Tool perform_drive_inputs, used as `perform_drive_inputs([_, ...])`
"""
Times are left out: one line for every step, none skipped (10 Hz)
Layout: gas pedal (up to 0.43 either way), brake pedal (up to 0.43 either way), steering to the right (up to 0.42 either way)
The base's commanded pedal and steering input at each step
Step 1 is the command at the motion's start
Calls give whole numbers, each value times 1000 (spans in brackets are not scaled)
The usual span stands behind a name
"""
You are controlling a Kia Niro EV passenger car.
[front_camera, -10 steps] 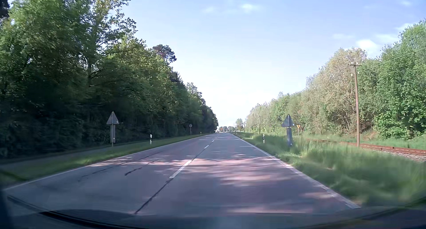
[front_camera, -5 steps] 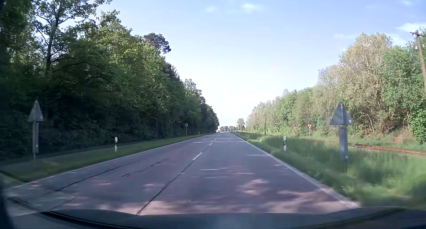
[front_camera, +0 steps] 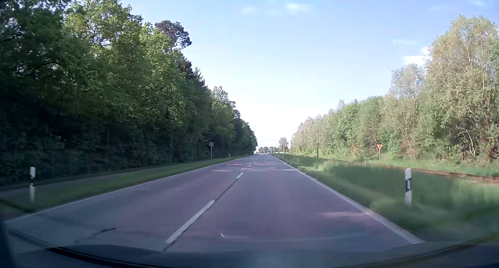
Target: Follow the waypoints while adhering to traffic rules and regulations
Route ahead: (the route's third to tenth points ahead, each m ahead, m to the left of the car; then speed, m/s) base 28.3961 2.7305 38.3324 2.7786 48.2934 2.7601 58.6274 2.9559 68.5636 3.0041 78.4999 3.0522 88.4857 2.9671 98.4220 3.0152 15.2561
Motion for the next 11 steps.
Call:
perform_drive_inputs([228,0,-2])
perform_drive_inputs([228,0,-1])
perform_drive_inputs([228,0,-1])
perform_drive_inputs([228,0,-2])
perform_drive_inputs([228,0,-1])
perform_drive_inputs([228,0,-2])
perform_drive_inputs([228,0,-2])
perform_drive_inputs([228,0,-2])
perform_drive_inputs([228,0,-2])
perform_drive_inputs([220,0,-2])
perform_drive_inputs([220,0,-2])
